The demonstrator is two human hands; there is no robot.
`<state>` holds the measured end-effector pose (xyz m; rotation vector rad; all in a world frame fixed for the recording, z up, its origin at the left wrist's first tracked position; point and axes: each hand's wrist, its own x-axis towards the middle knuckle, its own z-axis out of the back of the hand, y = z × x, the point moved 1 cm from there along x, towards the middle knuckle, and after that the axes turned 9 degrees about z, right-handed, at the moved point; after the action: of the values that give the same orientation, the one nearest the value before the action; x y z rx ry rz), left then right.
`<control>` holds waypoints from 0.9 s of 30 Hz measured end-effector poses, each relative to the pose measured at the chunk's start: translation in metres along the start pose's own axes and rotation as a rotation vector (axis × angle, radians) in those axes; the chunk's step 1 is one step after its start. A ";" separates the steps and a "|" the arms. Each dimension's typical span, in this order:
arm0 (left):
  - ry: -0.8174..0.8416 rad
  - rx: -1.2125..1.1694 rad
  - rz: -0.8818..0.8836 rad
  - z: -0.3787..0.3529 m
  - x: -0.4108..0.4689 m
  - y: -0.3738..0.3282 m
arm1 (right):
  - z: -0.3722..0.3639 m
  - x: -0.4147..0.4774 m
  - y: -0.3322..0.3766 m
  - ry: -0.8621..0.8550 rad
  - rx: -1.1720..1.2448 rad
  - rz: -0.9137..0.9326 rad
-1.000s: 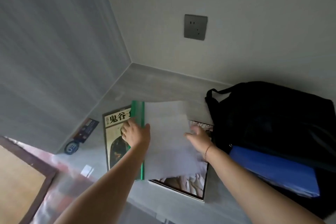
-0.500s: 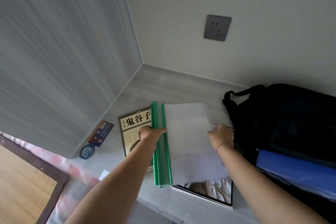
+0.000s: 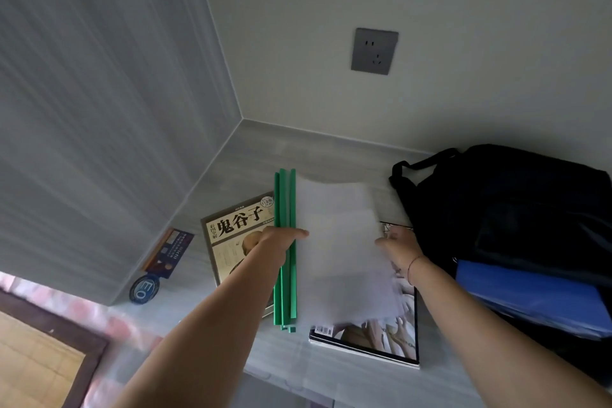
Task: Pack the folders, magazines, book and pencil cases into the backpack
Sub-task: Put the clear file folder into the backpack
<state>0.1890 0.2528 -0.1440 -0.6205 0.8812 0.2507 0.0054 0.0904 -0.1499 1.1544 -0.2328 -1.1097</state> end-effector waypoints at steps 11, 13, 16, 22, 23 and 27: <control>0.143 0.046 -0.624 0.014 -0.089 -0.030 | 0.018 -0.006 -0.007 0.092 0.498 -0.030; 0.245 0.068 -0.725 0.022 -0.105 -0.039 | 0.028 -0.004 -0.003 0.111 0.707 0.061; 0.307 0.042 -0.789 0.030 -0.117 -0.056 | 0.052 -0.005 0.015 0.308 0.873 0.197; 0.267 -0.096 -0.775 0.030 -0.119 -0.077 | 0.118 -0.015 0.052 0.191 0.702 0.438; 0.274 -0.107 -0.749 0.026 -0.116 -0.076 | 0.123 -0.018 0.053 0.169 0.668 0.456; 0.271 -0.135 -0.625 0.008 -0.101 -0.062 | 0.117 -0.023 0.034 0.152 0.591 0.403</control>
<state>0.1592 0.2132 -0.0360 -1.0389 0.8882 -0.3484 -0.0626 0.0364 -0.0622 1.6173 -0.6744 -0.6000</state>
